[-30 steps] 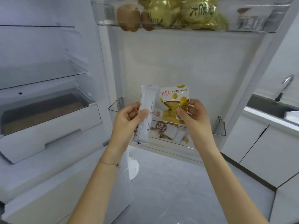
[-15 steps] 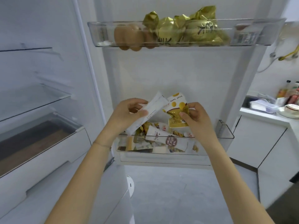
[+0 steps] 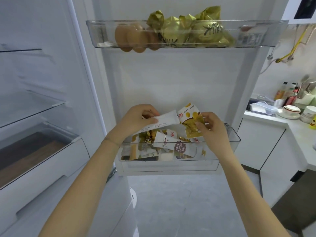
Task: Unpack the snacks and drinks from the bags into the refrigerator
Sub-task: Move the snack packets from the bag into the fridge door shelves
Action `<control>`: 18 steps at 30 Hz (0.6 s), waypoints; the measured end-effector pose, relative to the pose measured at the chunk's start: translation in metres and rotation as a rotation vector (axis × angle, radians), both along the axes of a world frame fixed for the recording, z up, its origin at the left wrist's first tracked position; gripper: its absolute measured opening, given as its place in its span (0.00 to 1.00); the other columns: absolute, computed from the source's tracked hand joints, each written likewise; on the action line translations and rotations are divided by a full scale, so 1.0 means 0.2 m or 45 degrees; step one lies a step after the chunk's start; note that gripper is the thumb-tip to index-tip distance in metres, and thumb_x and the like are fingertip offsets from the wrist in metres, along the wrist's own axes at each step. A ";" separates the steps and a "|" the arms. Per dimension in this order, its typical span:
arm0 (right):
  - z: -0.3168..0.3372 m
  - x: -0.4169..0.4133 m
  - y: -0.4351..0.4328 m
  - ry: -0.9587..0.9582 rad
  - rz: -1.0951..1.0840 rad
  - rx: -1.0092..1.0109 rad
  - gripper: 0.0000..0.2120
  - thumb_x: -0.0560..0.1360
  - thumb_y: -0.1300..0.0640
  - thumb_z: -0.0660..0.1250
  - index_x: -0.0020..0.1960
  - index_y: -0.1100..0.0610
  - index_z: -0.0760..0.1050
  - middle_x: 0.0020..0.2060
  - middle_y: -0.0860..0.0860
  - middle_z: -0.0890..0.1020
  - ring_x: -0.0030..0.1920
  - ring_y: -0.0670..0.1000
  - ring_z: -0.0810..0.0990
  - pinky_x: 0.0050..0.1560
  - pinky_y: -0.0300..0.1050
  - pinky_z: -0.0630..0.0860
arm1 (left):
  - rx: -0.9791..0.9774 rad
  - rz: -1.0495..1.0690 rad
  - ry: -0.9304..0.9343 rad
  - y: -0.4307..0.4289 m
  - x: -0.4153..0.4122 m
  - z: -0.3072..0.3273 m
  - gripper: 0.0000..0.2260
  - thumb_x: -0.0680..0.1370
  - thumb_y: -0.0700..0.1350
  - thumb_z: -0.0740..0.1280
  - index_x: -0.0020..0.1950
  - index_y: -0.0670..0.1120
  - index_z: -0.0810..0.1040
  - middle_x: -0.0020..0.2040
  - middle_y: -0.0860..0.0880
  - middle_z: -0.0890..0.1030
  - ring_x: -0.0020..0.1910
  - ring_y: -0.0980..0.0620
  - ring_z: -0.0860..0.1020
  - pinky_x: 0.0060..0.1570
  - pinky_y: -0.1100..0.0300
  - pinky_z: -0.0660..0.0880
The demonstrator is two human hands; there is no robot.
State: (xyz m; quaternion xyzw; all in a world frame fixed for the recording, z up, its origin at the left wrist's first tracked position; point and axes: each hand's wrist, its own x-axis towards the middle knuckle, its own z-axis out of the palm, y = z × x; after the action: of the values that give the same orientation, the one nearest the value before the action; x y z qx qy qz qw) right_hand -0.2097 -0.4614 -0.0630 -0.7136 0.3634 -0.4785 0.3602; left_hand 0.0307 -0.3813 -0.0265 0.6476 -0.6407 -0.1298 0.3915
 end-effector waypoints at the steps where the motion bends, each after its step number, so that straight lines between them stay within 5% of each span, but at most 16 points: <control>1: 0.00 0.00 0.00 0.000 -0.003 0.004 0.09 0.78 0.63 0.63 0.56 0.53 0.74 0.47 0.47 0.80 0.45 0.42 0.79 0.37 0.27 0.73 | 0.030 -0.029 -0.028 -0.01 0.00 -0.01 0.05 0.75 0.41 0.72 0.50 0.48 0.82 0.47 0.58 0.82 0.47 0.65 0.80 0.42 0.73 0.74; 11: 0.00 -0.02 -0.02 0.044 -0.033 -0.018 0.10 0.78 0.62 0.64 0.57 0.51 0.74 0.46 0.44 0.79 0.44 0.42 0.78 0.37 0.29 0.72 | 0.220 -0.049 -0.186 -0.05 0.01 -0.10 0.05 0.76 0.42 0.71 0.50 0.50 0.83 0.46 0.56 0.81 0.44 0.64 0.77 0.42 0.77 0.68; 18: 0.02 -0.03 -0.08 0.192 0.061 0.043 0.10 0.79 0.61 0.63 0.57 0.49 0.73 0.46 0.49 0.82 0.42 0.45 0.80 0.34 0.30 0.74 | 0.143 0.040 -0.203 -0.03 0.01 -0.12 0.12 0.79 0.45 0.67 0.62 0.48 0.80 0.58 0.52 0.80 0.56 0.58 0.74 0.59 0.67 0.66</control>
State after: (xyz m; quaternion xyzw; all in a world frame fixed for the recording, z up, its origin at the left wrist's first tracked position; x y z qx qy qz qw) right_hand -0.2153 -0.4767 -0.0595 -0.7499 0.3802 -0.4085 0.3553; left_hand 0.0325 -0.3864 -0.0497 0.6868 -0.6512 -0.1073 0.3044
